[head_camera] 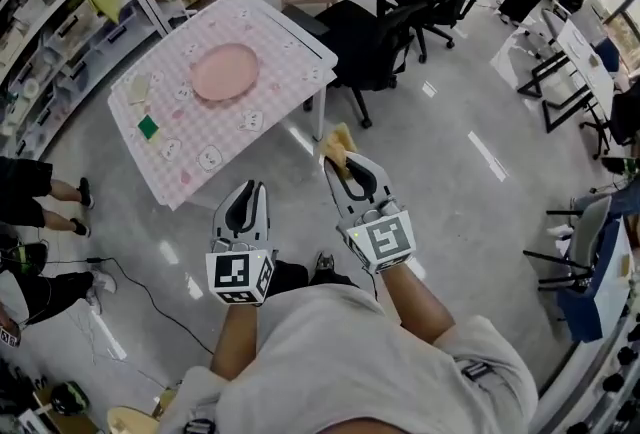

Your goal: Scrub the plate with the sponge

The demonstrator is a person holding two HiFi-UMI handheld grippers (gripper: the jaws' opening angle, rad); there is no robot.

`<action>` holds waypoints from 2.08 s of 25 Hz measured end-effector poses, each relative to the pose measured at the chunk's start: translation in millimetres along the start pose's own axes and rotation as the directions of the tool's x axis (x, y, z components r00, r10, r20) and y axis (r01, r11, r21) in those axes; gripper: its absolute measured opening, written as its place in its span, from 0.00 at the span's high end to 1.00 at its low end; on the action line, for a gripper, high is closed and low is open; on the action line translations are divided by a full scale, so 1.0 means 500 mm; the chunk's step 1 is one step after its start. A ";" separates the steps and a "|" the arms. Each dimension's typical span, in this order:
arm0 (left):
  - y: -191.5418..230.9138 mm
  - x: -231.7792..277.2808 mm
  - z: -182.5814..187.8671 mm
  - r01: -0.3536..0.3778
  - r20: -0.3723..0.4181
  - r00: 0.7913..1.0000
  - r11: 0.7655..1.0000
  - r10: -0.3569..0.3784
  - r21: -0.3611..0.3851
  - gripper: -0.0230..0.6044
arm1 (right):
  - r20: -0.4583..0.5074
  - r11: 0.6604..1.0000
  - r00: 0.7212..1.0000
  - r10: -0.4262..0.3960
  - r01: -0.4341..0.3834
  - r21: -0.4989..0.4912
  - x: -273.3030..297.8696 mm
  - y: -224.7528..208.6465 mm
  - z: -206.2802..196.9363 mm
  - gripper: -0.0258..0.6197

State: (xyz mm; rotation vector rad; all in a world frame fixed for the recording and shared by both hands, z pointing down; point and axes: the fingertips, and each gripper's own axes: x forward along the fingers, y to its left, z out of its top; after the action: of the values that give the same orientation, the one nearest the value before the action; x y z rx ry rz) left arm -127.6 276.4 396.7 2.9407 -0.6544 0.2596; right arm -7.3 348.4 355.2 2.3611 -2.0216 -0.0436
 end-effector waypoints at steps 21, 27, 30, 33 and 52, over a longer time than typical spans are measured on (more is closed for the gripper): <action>0.366 0.485 0.081 0.065 -0.009 0.998 0.998 -0.065 -0.027 0.86 | -0.051 0.995 0.996 0.068 -0.071 -0.067 0.564 -0.126 -0.045 0.86; 0.481 0.574 0.077 0.084 -0.024 0.996 0.996 -0.085 -0.042 0.86 | -0.117 0.997 0.990 0.073 -0.075 -0.011 0.694 -0.120 -0.112 0.86; 0.518 0.600 0.063 0.059 -0.045 0.997 0.996 -0.062 -0.072 0.86 | -0.146 0.995 0.984 0.097 -0.102 -0.023 0.745 -0.131 -0.121 0.86; 0.552 0.631 0.042 0.021 -0.072 0.997 0.995 -0.028 -0.094 0.86 | -0.174 0.990 0.975 0.137 -0.142 -0.018 0.802 -0.148 -0.141 0.86; 0.693 0.730 -0.035 -0.460 -0.237 0.880 0.864 0.412 -0.206 0.86 | -0.208 0.759 0.732 0.649 -0.641 0.111 1.072 -0.172 -0.281 0.86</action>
State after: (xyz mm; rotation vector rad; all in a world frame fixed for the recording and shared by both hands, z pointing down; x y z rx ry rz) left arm 46.5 -182.0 510.8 2.4506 -1.2227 0.4453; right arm 165.9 -167.1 492.0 1.4411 -2.5846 0.2756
